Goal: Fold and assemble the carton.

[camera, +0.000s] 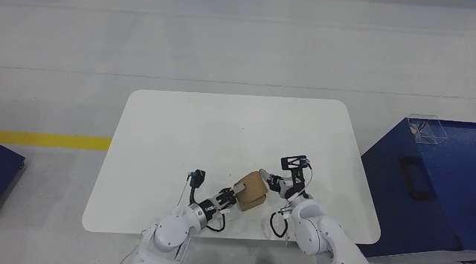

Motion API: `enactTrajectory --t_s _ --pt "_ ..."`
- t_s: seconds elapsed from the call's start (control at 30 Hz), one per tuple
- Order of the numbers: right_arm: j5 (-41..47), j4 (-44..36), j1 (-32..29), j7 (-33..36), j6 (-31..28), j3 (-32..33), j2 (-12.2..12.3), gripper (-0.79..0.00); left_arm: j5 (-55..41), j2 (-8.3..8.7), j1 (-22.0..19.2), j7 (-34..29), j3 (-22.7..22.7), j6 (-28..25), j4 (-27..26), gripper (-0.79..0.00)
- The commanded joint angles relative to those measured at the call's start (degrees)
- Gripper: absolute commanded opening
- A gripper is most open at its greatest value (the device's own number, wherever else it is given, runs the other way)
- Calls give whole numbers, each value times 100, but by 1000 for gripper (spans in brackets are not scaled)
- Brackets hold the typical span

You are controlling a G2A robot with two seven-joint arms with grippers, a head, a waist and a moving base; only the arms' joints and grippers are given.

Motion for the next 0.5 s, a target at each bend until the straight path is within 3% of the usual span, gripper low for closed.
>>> enactTrajectory --t_s 0.0,0.3,0.4,0.47 --pt "23 73 62 27 -2 -36 -13 0 -34 15 -12 -5 -4 6 -10 -289" --pt "114 342 279 204 -121 -152 -55 0 -184 65 -144 -44 70 32 117 -311" --pt "126 396 324 247 -143 -162 -64 0 -191 71 -201 -4 143 68 170 -379" --pt "127 424 345 268 -172 -165 -67 0 -206 76 -235 17 182 96 198 -382"
